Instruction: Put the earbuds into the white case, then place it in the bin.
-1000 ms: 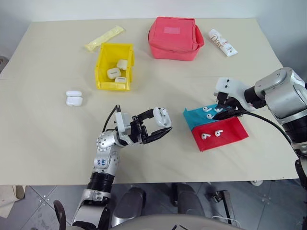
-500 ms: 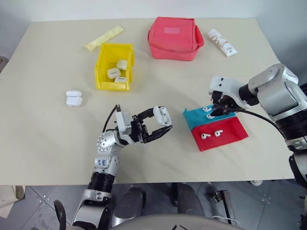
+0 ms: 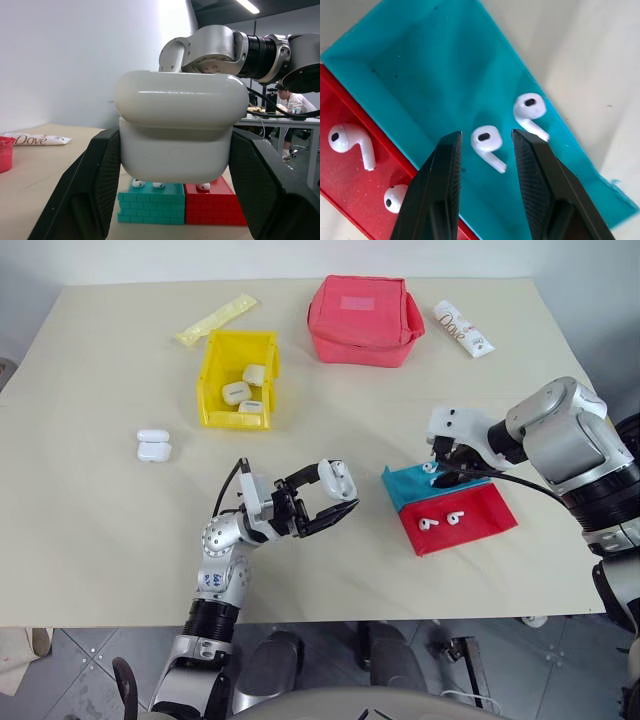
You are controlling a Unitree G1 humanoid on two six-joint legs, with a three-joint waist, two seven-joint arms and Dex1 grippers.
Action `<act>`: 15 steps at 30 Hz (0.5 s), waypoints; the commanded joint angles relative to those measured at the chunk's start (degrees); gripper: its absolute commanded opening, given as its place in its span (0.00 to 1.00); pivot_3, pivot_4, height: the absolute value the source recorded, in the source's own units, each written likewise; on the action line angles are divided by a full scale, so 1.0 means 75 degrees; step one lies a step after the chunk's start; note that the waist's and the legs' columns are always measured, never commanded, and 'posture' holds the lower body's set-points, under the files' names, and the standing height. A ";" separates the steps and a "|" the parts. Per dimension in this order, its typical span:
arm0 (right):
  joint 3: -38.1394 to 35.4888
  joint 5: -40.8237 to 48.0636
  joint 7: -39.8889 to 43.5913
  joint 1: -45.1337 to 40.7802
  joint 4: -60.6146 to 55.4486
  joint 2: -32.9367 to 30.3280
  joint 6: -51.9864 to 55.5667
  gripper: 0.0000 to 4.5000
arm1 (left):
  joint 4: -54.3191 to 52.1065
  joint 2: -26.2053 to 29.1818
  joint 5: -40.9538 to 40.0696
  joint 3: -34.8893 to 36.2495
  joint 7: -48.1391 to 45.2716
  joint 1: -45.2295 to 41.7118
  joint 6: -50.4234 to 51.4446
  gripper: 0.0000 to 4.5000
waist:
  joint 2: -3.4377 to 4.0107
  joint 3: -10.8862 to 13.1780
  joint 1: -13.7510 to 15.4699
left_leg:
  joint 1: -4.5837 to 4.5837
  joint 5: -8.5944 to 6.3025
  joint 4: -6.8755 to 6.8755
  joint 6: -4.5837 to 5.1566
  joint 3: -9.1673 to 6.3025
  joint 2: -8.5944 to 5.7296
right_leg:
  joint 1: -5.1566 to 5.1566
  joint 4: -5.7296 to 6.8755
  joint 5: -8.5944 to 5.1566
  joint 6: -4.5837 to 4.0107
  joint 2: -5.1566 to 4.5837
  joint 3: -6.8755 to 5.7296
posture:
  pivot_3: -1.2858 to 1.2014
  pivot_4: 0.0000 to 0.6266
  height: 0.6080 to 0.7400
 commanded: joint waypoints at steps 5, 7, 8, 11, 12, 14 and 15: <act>0.0006 -0.0255 0.0077 -0.0176 0.0244 0.0074 -0.0214 0.36 | -0.0386 0.0011 -0.0007 -0.0072 0.0052 0.0178 -0.0103 0.62 | 0.0001 -0.0001 -0.0004 | 0.0001 0.0000 0.0000 0.0000 0.0000 0.0001 | 0.0000 0.0000 0.0000 0.0000 0.0001 0.0000 | 0.52 0.24 1.00; 0.0002 -0.0302 0.0088 -0.0157 0.0282 0.0093 -0.0264 0.36 | -0.0421 0.0016 -0.0007 -0.0074 0.0071 0.0197 -0.0094 0.62 | 0.0001 -0.0001 -0.0004 | 0.0001 0.0000 0.0000 0.0000 0.0000 0.0000 | 0.0000 0.0000 0.0000 0.0000 0.0000 0.0000 | 0.52 0.24 1.00; -0.0008 -0.0313 0.0093 -0.0150 0.0299 0.0107 -0.0285 0.36 | -0.0436 0.0019 -0.0007 -0.0075 0.0077 0.0207 -0.0093 0.62 | 0.0001 -0.0001 -0.0005 | 0.0001 0.0000 0.0000 0.0000 0.0000 0.0000 | 0.0000 0.0001 0.0000 0.0000 0.0000 0.0000 | 0.52 0.24 1.00; -0.0012 -0.0368 0.0091 -0.0149 0.0403 0.0162 -0.0359 0.36 | -0.0453 0.0028 -0.0003 -0.0072 0.0100 0.0216 -0.0089 0.62 | 0.0001 -0.0001 -0.0004 | 0.0000 0.0000 0.0000 0.0000 -0.0001 0.0000 | 0.0000 0.0002 0.0000 0.0000 0.0000 0.0000 | 0.52 0.24 1.00; -0.0010 -0.0393 0.0097 -0.0150 0.0438 0.0176 -0.0385 0.36 | -0.0451 0.0031 -0.0004 -0.0069 0.0105 0.0213 -0.0089 0.62 | 0.0001 -0.0001 -0.0005 | 0.0001 0.0000 0.0000 -0.0001 0.0000 0.0000 | 0.0000 0.0002 0.0000 0.0000 0.0001 0.0000 | 0.52 0.24 1.00; -0.0003 -0.0443 0.0126 -0.0134 0.0469 0.0176 -0.0435 0.36 | -0.0469 0.0035 -0.0006 -0.0073 0.0116 0.0223 -0.0088 0.62 | 0.0001 -0.0001 -0.0004 | 0.0001 0.0000 0.0000 0.0000 0.0000 0.0000 | 0.0000 0.0002 0.0000 0.0000 0.0000 0.0000 | 0.52 0.24 1.00; -0.0011 -0.0455 0.0132 -0.0126 0.0494 0.0190 -0.0455 0.36 | -0.0468 0.0038 -0.0004 -0.0072 0.0121 0.0221 -0.0092 0.62 | 0.0001 -0.0001 -0.0004 | 0.0000 0.0000 0.0000 0.0000 -0.0001 0.0000 | 0.0000 0.0002 0.0000 0.0000 0.0000 0.0000 | 0.52 0.24 1.00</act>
